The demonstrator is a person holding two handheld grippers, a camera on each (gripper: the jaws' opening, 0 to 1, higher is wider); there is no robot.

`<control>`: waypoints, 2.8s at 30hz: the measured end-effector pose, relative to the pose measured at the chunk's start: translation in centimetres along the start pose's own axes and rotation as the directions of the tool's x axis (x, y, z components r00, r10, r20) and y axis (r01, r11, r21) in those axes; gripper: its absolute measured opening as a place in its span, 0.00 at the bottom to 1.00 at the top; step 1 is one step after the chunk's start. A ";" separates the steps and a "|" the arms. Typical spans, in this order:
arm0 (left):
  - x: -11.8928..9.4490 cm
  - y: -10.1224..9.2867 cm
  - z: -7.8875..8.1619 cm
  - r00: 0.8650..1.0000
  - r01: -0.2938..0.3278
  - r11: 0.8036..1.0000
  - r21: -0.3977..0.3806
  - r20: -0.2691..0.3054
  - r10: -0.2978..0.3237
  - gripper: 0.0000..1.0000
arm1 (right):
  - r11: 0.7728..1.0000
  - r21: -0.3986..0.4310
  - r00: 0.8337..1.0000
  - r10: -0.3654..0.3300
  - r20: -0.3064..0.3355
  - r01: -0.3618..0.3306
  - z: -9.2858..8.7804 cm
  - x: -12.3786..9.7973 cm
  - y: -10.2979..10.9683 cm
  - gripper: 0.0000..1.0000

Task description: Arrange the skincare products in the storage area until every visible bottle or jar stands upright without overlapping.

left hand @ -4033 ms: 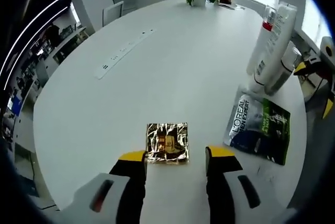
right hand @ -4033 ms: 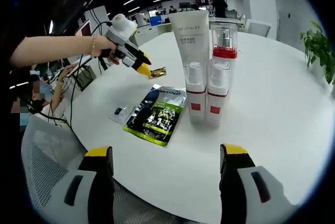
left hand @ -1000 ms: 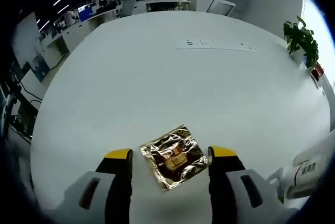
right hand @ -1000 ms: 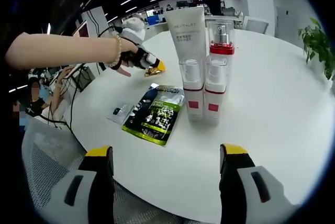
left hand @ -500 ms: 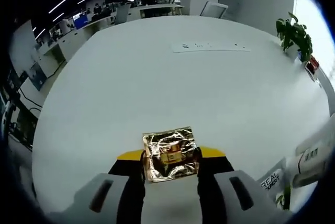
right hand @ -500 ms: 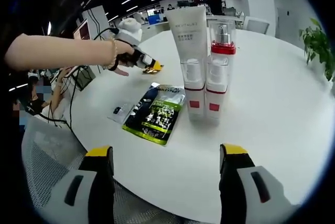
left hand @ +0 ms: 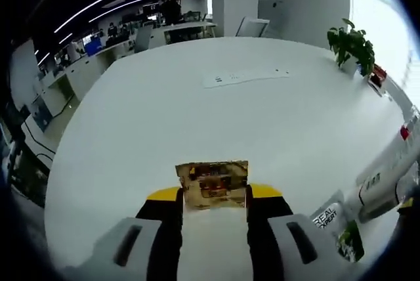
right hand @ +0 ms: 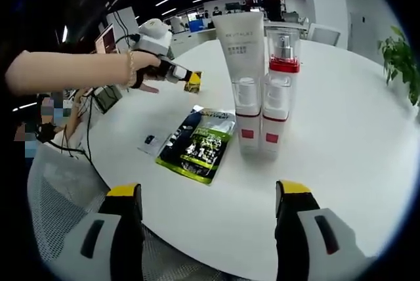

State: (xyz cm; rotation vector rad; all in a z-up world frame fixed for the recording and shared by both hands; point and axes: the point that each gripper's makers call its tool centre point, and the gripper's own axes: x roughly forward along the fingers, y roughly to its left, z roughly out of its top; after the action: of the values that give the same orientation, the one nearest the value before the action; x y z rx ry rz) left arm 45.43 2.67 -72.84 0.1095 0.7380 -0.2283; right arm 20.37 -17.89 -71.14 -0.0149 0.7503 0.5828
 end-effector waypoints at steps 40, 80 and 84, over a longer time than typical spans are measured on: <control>-15.7 -7.8 -1.4 0.960 0.177 0.951 0.254 0.169 -0.224 0.34 | 0.972 0.033 0.921 0.211 0.328 -0.234 10.6 -1.9 5.1 0.47; -21.1 -12.1 -3.4 0.940 0.186 0.902 0.390 0.197 -0.279 0.36 | 0.947 0.060 0.904 0.282 0.320 -0.316 13.1 1.3 8.0 0.01; -21.1 -11.8 -3.5 0.930 0.221 0.881 0.418 0.182 -0.319 0.43 | 0.943 0.067 0.898 0.286 0.334 -0.326 13.6 0.8 7.8 0.01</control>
State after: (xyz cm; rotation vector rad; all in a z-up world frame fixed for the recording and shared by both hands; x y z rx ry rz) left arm 25.12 -4.61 -61.37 0.3539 0.4477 -0.6507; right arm 25.62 -8.03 -60.14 0.3109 0.4702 0.8171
